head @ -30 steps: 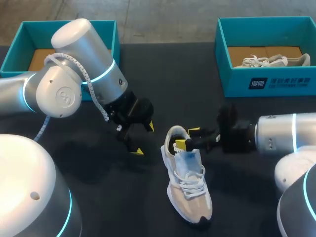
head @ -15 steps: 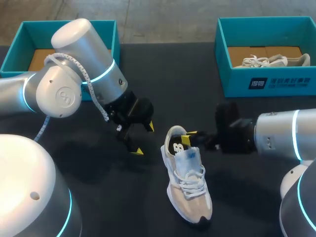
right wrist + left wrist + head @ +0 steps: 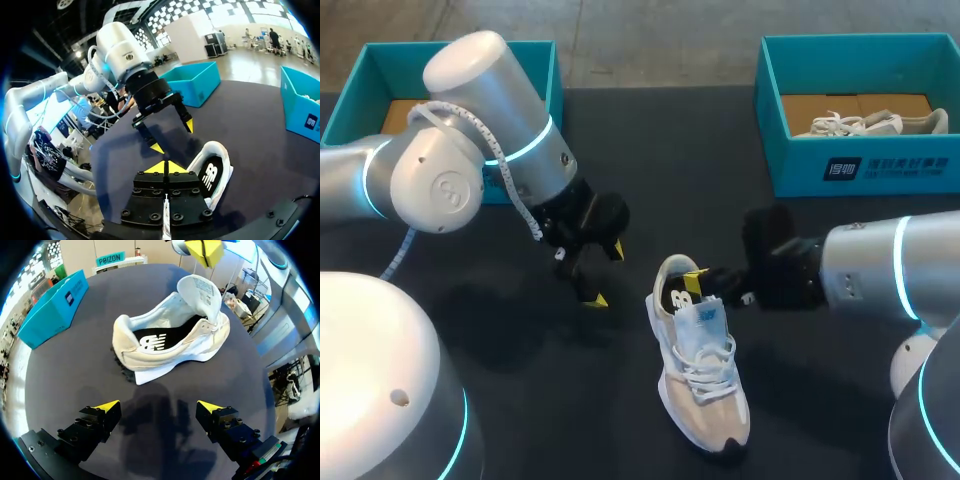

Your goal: Take the shoe out of the shoebox, open the shoe tongue, remove and reinsert the insole, then place the shoe into the shoebox

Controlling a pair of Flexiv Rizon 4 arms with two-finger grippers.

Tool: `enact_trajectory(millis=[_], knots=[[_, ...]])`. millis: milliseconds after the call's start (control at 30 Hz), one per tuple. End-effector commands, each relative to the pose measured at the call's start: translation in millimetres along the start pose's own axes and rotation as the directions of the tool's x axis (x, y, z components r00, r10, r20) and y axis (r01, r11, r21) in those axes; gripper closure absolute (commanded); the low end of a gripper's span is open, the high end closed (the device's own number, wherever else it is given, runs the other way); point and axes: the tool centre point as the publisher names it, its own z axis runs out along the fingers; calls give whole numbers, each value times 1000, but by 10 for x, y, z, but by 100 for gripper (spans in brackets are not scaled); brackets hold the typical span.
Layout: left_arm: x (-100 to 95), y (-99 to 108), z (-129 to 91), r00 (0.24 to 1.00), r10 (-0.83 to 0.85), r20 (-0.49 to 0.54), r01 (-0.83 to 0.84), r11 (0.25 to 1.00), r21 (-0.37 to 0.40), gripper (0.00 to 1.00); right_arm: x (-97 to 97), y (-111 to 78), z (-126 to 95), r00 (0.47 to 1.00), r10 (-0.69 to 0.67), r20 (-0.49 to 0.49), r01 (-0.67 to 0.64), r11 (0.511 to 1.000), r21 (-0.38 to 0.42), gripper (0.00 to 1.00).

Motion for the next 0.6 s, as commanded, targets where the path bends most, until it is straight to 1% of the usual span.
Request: enact_trajectory(millis=[33, 100, 167, 233, 267, 400, 433, 467, 500, 533, 567, 600], knots=[[99, 103, -229, 1000, -17, 8, 17, 1000, -5, 0, 81, 111, 201, 950, -13, 312, 1, 999, 37, 100], [110, 155, -263, 999, -33, 13, 34, 999, -8, 0, 92, 115, 222, 947, -15, 322, 2, 999, 40, 100], [121, 201, -284, 999, -41, 16, 41, 999, -10, 0, 112, 115, 236, 932, -18, 363, 1, 999, 48, 100], [132, 245, -309, 998, -53, 22, 53, 999, -11, 0, 134, 111, 252, 926, -24, 377, 4, 999, 54, 100], [139, 275, -326, 998, -56, 23, 57, 998, -11, 0, 151, 107, 259, 914, -27, 404, 3, 998, 61, 100], [164, 384, -419, 996, -79, 42, 80, 997, -12, 0, 183, 91, 277, 889, -23, 458, -15, 997, 78, 100], [171, 406, -439, 995, -87, 51, 88, 996, -18, 0, 184, 87, 279, 885, -16, 464, -22, 997, 77, 90], [176, 427, -458, 994, -91, 55, 92, 996, -20, 0, 181, 80, 284, 878, -8, 479, -30, 997, 73, 66], [184, 446, -479, 995, -91, 51, 92, 996, -18, 0, 172, 73, 288, 868, -2, 496, -39, 997, 71, 56], [191, 458, -494, 995, -91, 50, 92, 996, -17, 0, 159, 65, 294, 861, 7, 508, -47, 997, 67, 41], [197, 471, -509, 994, -96, 52, 97, 995, -19, 0, 149, 58, 299, 852, 16, 523, -57, 996, 62, 13], [204, 485, -526, 994, -98, 51, 99, 995, -20, 0, 135, 47, 308, 846, 19, 532, -62, 996, 63, 0]])
